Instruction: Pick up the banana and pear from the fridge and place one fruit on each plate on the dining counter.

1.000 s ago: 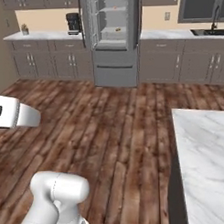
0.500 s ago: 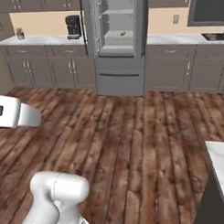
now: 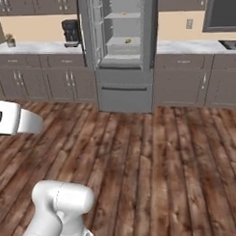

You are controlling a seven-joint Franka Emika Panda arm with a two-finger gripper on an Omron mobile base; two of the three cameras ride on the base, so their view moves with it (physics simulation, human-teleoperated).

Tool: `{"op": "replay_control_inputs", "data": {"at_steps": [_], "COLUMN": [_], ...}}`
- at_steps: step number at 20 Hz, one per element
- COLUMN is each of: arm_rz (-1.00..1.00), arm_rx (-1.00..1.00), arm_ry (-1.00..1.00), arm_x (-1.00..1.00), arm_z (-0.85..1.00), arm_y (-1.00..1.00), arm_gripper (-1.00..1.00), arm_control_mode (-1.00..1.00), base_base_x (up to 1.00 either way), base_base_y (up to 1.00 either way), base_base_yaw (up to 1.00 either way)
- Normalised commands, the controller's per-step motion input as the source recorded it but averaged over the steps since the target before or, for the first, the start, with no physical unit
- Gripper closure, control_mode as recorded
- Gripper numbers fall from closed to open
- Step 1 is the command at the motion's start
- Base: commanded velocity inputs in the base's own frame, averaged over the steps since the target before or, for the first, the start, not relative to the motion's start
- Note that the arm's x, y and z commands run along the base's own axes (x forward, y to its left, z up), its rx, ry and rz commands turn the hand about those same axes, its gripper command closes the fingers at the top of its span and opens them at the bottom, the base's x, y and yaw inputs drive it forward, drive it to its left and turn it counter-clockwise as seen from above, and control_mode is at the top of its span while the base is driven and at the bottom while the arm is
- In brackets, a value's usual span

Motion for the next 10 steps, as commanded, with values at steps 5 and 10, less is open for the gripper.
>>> {"op": "replay_control_inputs", "data": {"at_steps": [5, 10], "arm_rz": [0.00, 0.00], "arm_rx": [0.00, 0.00], "arm_ry": [0.00, 0.00], "arm_x": [0.00, 0.00], "arm_z": [0.00, 0.00], "arm_y": [0.00, 0.00], "arm_gripper": [-1.00, -1.00], "arm_control_mode": [1.00, 1.00], "base_base_x": [1.00, 1.00], "base_base_y": [0.19, 0.04], "base_base_yaw": [0.00, 0.00]}}
